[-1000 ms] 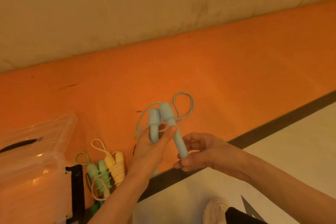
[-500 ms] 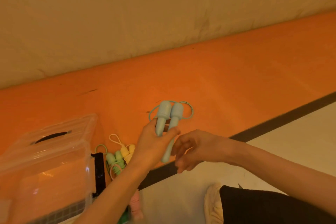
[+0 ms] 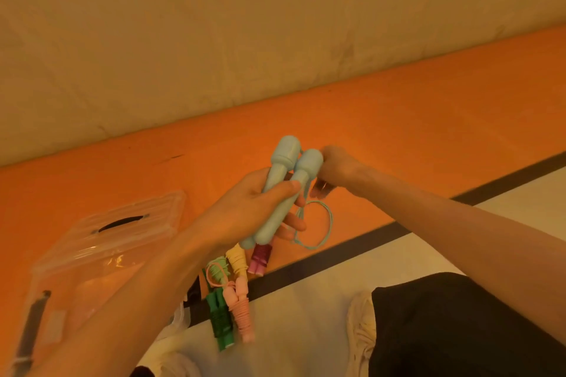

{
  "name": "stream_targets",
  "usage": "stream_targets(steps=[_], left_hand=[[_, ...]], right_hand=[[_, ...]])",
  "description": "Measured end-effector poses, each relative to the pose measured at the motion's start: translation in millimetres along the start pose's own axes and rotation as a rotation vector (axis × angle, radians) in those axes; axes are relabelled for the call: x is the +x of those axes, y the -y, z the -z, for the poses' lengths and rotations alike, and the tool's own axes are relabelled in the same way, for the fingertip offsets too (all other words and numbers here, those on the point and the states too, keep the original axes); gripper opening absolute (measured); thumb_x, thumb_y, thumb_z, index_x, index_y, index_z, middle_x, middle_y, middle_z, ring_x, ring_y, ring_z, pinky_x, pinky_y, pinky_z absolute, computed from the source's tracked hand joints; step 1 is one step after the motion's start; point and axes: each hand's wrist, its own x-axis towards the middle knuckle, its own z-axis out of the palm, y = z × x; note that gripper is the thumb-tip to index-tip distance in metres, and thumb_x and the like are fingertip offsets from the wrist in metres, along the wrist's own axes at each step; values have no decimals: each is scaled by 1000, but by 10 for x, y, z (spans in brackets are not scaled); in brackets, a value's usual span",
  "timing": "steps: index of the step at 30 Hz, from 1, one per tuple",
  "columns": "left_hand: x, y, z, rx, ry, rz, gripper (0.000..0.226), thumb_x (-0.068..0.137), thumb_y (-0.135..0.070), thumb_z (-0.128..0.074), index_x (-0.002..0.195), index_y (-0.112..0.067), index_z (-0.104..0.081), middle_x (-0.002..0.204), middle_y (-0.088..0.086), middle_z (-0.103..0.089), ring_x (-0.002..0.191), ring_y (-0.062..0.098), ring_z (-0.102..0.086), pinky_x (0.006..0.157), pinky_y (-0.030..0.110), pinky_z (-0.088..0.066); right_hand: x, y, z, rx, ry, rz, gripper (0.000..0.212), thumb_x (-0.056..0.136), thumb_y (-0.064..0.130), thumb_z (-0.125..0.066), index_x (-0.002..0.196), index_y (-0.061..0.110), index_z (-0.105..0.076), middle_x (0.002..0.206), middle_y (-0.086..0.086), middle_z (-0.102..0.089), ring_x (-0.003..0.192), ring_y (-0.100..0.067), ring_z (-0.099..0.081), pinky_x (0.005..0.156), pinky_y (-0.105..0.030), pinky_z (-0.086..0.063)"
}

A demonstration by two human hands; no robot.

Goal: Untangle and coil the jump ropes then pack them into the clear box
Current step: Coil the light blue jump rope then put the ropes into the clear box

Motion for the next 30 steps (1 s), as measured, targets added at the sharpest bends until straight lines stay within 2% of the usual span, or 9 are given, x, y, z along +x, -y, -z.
stream_targets(steps=[2,4,8,10,11,14,16,24,30], left_hand=[[-92,10,19,29,5,21,20,99,-22,-47,103,-3,-55,55,-12,-62,45,5,-57,44,18,-46],[-124,5,52,23,-37,-27,23,99,-24,-47,104,-3,-56,56,-10,-60,46,6,-53,45,23,-46],[-91,-191,164,-61,-85,-155,25,96,-27,-49,97,-6,-61,58,-3,-58,49,10,-52,47,24,-45],[-98,-248,218,-91,-58,-174,26,94,-27,-50,96,-3,-61,57,-1,-57,48,10,-52,45,23,-45],[-112,-219,237,-91,-50,-155,27,91,-28,-51,95,-3,-61,57,-1,-57,48,11,-52,44,23,-45],[-177,30,257,-29,-45,-11,28,86,-34,-55,95,-9,-64,60,-5,-60,51,10,-53,47,25,-44],[-225,146,217,-4,-23,81,22,92,-30,-55,98,-11,-65,60,-6,-61,50,7,-53,49,24,-45],[-234,120,39,-142,-30,90,16,97,-16,-50,109,-12,-60,73,-9,-70,58,5,-63,50,18,-49],[-196,91,50,-186,31,36,15,97,-17,-50,107,-10,-58,68,-10,-66,56,9,-55,49,22,-48]], right_hand=[[127,42,158,-45,-322,111,17,87,-4,-57,73,3,-62,51,-2,-65,44,-6,-56,44,-21,-47],[141,242,358,-259,-722,509,9,75,-3,-61,79,3,-67,77,-12,-69,67,-9,-55,62,-13,-38],[-97,740,712,-335,-1054,1129,13,82,0,-57,92,-2,-65,121,-6,-49,113,-15,-50,98,-26,-41],[-83,717,810,-370,-1092,1031,16,81,2,-55,92,2,-65,115,-6,-57,108,-19,-55,89,-35,-45],[-64,624,813,-438,-955,870,18,80,2,-54,92,4,-67,104,-10,-65,99,-24,-61,79,-33,-45],[-34,141,555,-755,-135,142,11,85,1,-60,89,2,-70,90,-19,-72,71,-24,-67,62,-26,-46],[-68,-128,387,-763,80,-12,6,87,1,-64,86,4,-69,89,-17,-73,64,-18,-67,68,-29,-54],[-113,-164,438,-599,-293,38,15,89,11,-63,91,-2,-69,87,-23,-70,84,-34,-66,67,-37,-48],[-230,-36,546,-175,-433,-56,14,93,7,-55,82,1,-61,76,-23,-66,54,-21,-63,50,-32,-51]])
